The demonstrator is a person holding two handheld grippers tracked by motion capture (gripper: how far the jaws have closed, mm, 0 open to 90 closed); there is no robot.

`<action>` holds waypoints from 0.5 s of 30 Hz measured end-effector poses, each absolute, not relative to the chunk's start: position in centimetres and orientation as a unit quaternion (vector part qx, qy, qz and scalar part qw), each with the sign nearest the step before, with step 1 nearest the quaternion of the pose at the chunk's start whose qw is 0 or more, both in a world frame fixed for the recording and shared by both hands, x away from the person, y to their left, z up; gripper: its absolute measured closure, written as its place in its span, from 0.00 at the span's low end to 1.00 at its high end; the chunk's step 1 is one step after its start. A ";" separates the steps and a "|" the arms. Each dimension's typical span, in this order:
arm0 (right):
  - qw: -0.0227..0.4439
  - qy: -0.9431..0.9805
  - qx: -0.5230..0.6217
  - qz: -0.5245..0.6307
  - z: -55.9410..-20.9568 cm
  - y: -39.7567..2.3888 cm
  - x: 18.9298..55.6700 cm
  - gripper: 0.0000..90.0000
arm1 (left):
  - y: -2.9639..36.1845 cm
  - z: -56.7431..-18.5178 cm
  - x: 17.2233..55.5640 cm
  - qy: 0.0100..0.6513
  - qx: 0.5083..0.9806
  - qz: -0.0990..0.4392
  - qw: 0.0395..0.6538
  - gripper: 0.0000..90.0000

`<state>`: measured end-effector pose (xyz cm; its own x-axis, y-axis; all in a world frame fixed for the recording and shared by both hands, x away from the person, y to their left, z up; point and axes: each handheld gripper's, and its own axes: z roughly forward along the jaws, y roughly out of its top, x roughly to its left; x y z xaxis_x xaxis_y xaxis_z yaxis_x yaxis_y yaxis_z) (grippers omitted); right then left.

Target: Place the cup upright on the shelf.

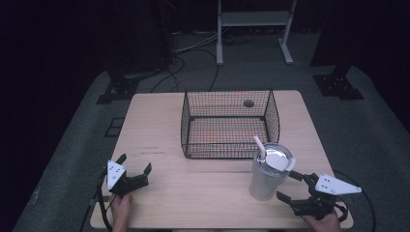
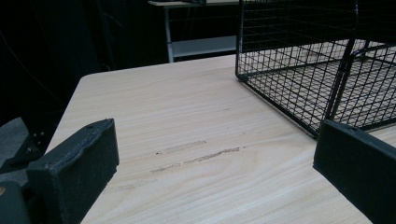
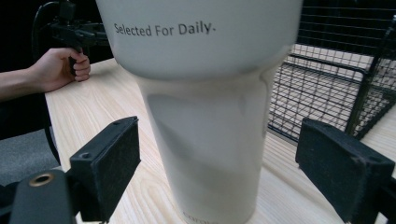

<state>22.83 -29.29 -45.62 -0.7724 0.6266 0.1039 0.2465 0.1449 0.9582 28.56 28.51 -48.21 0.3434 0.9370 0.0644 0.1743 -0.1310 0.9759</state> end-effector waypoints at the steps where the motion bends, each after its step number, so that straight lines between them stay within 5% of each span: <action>1: 0.161 0.739 0.295 0.584 -45.6 -29.2 22.9 0.14 | 28.5 -48.2 28.6 0.428 0.649 0.381 0.501 0.00; 15: 0.165 0.743 0.283 0.584 -45.8 -27.0 24.2 0.14 | 28.5 -48.2 28.5 0.426 0.650 0.380 0.502 0.00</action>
<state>24.23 -27.03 -45.76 -0.7855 0.6129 0.0861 0.2285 0.1580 0.9606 28.52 28.47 -48.22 0.3485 0.9350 0.0665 0.1716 -0.1333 0.9761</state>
